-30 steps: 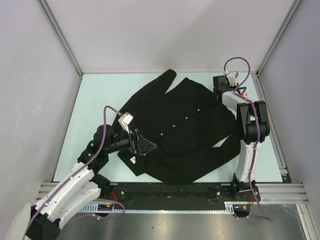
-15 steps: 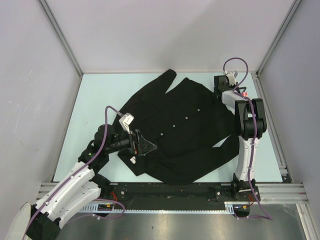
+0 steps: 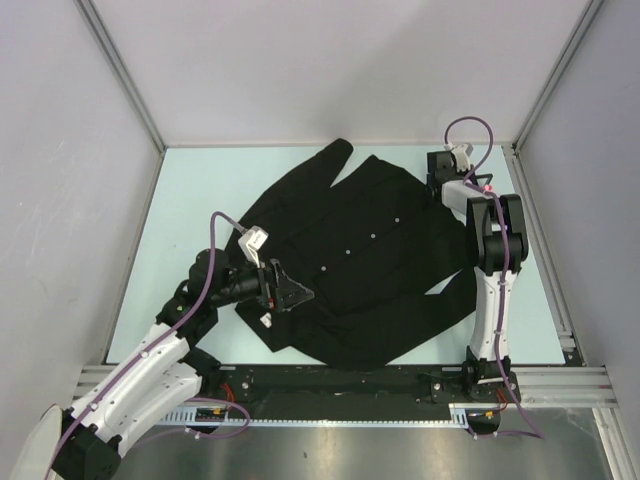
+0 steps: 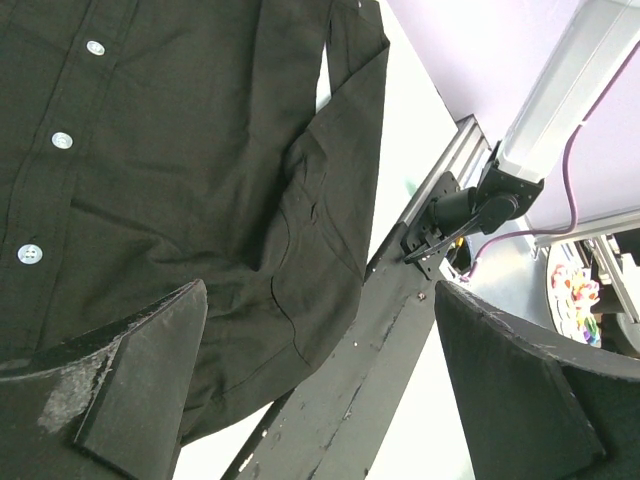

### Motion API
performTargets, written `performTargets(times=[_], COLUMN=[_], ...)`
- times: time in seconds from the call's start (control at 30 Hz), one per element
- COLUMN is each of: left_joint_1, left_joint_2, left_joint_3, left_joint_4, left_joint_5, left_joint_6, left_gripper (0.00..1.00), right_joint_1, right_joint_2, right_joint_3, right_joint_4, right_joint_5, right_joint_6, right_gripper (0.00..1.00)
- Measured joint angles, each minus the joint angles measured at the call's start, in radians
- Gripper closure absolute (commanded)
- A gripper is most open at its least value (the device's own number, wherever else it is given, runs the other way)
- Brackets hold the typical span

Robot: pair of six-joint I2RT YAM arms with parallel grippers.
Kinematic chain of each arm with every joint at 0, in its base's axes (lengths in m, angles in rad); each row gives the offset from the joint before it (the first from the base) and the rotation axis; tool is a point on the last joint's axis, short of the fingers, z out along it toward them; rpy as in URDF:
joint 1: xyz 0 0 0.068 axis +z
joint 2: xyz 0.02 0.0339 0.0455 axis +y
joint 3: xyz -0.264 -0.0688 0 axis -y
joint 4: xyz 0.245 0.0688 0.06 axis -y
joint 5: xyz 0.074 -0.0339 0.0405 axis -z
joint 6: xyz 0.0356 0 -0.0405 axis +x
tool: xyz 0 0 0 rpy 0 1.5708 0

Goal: Remove the brooch from the garment

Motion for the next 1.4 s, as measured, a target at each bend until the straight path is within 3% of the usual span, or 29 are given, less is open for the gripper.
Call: performTargets(times=[0.6, 0.87, 0.93, 1.07, 1.4], left_joint_1=[0.000, 0.000, 0.000, 0.000, 0.000], left_joint_2=[0.013, 0.013, 0.013, 0.013, 0.012], left_joint_3=[0.001, 0.001, 0.001, 0.001, 0.001], left_joint_4=[-0.001, -0.001, -0.001, -0.001, -0.005], left_joint_5=[0.001, 0.001, 0.001, 0.001, -0.005], left_joint_6=[0.001, 0.001, 0.001, 0.001, 0.002], left_gripper=[0.00, 0.00, 0.00, 0.00, 0.00], right_joint_1=[0.002, 0.003, 0.006, 0.011, 0.066], right_joint_2=[0.045, 0.060, 0.061, 0.061, 0.031], right_joint_3=[0.050, 0.078, 0.085, 0.094, 0.093], right_joint_4=[-0.004, -0.027, -0.039, -0.057, -0.224], right_joint_5=[-0.001, -0.009, -0.011, -0.013, -0.017], right_joint_6=[-0.018, -0.018, -0.014, -0.005, 0.119], right_gripper=[0.76, 0.63, 0.55, 0.49, 0.41])
